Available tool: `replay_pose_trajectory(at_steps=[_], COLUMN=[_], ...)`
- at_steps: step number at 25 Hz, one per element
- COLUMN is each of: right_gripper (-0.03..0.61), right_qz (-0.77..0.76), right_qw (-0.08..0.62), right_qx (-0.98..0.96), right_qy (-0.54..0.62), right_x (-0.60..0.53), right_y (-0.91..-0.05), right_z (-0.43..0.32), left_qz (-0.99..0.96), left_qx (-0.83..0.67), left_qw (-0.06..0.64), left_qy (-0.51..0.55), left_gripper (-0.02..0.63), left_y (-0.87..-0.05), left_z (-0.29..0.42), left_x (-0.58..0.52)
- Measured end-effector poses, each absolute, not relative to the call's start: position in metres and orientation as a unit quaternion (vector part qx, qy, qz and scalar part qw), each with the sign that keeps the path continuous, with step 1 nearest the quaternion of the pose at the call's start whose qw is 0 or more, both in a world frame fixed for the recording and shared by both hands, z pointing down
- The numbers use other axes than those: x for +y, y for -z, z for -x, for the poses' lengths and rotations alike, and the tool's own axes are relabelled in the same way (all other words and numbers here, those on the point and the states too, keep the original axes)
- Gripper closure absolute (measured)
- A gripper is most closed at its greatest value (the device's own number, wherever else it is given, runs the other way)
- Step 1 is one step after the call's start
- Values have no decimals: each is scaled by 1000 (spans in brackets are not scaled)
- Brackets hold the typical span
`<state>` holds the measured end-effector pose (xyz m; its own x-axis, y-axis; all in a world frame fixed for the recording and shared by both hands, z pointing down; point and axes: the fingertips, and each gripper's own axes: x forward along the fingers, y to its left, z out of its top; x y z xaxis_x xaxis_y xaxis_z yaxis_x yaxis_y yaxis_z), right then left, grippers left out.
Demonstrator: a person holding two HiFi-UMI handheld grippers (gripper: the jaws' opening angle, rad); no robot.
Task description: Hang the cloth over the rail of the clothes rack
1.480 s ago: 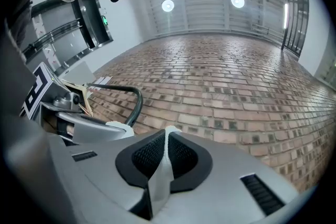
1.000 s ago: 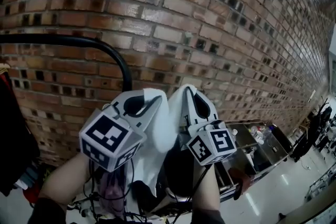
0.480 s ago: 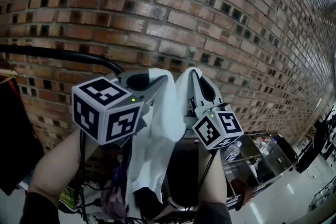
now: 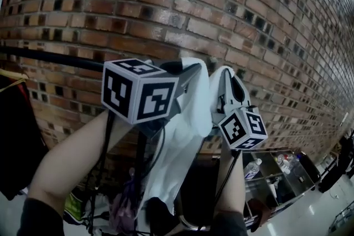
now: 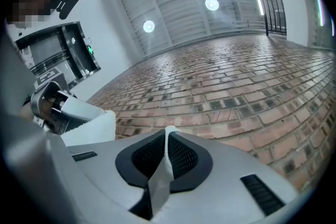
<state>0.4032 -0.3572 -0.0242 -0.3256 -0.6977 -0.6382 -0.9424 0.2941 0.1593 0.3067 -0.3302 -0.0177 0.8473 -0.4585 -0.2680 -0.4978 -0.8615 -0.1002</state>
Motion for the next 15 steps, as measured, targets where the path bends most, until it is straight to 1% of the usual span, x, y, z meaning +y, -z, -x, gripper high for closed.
replay_pose_trajectory(at_steps=[2,4,8,12,13,15], right_gripper=[560,560,560,560,560,560], right_qz=[537,539,536,529,526,523], right_qw=[238,241,239,242,247,248], right_qx=[764,760,755,750,746,735], right_qy=[-268,-273,-291,-315,-325,-353], right_x=[-361,-364,-369,-373,-371,-364], right_y=[30,31,35,46,50,59], right_z=[-414,-420,-418,-408,-404,-393], left_qz=[957,956,950,936,926,894], left_qx=[253,252,240,261,271,295], left_qw=[82,97,174,221,247,323], left_qy=[-118,-116,-97,-89,-89,-94], left_gripper=[571,571,571,571,571,569], left_y=[33,46,66,86,93,108], left_z=[-310,-313,-316,-303,-295,-273], left_x=[-342,-350,-351,-357,-357,-351])
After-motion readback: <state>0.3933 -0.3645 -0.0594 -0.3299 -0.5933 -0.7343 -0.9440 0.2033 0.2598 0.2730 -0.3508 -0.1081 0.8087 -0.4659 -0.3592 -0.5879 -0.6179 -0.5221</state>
